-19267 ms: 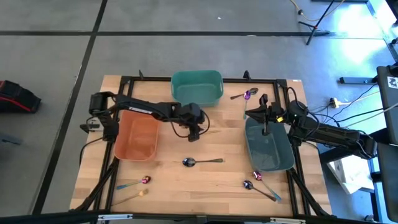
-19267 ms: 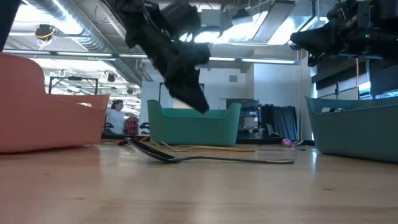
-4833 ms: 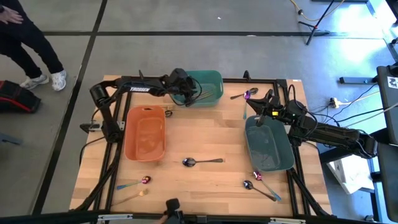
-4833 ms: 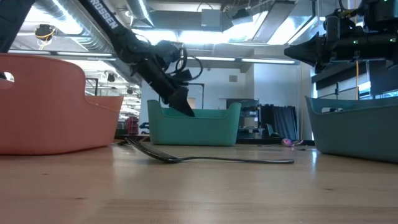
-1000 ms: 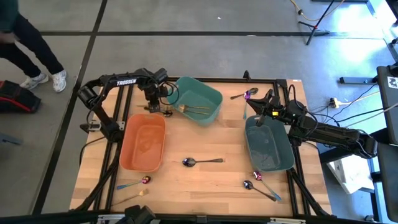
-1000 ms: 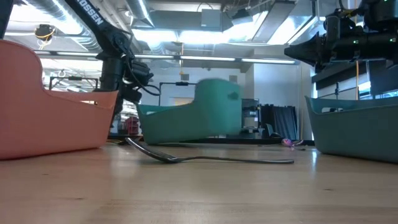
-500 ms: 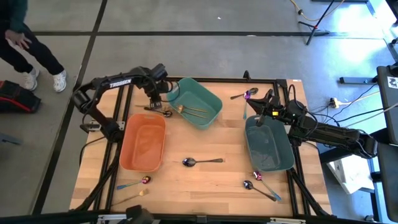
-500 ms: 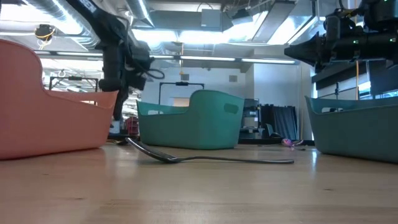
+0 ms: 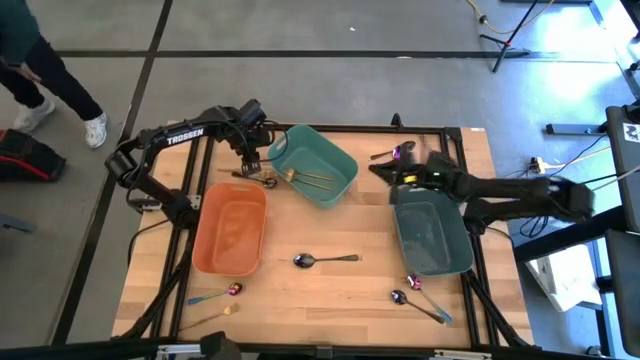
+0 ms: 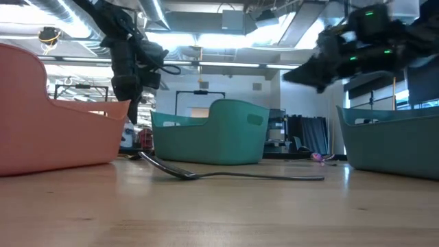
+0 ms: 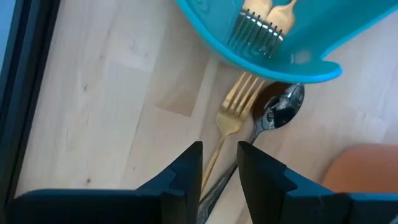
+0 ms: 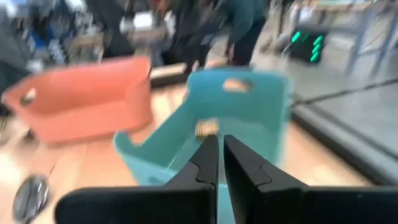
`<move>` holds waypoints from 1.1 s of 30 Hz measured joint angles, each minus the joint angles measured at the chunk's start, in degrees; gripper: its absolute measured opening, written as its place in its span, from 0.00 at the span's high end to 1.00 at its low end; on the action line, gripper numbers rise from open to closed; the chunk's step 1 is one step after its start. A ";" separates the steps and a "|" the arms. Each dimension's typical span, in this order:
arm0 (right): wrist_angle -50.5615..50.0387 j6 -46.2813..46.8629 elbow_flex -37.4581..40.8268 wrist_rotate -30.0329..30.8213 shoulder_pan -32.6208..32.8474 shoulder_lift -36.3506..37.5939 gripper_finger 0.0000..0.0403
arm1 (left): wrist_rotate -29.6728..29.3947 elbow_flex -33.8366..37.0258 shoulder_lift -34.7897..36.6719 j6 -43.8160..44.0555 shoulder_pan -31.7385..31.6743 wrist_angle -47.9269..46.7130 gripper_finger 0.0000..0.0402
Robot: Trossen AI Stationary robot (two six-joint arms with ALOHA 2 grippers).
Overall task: Sort silverware by color (type)
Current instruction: Adjust the green bin
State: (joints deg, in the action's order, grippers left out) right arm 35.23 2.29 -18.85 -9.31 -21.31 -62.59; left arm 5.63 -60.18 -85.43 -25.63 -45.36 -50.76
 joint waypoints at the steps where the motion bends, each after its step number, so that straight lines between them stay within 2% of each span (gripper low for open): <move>1: -0.39 -0.60 -1.38 -0.26 1.06 -2.81 0.95 | -0.09 0.00 0.00 -0.02 0.00 0.00 0.76; 8: -1.03 -1.64 -11.12 -0.30 8.70 -17.59 0.95 | -0.46 0.00 0.00 -0.24 -0.09 0.02 0.76; 16: -0.75 -2.77 -18.26 0.41 16.11 -27.07 0.95 | -0.48 0.00 0.00 -0.26 -0.11 0.04 0.76; 24: -1.29 -4.34 -22.79 2.50 18.88 -34.01 0.95 | -0.46 0.00 0.00 -0.26 -0.11 0.04 0.76; 26: -2.46 -4.68 -22.95 5.12 18.73 -34.11 0.95 | -0.46 0.00 0.00 -0.27 -0.11 0.02 0.76; 33: -8.02 -9.39 -22.85 21.91 18.17 -33.22 0.95 | 0.37 0.00 -0.07 -0.19 -0.09 0.73 0.76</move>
State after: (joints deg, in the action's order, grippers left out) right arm 27.21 -7.09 -41.69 12.60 -3.14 -95.81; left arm 6.00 -60.18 -85.50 -25.82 -45.45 -50.04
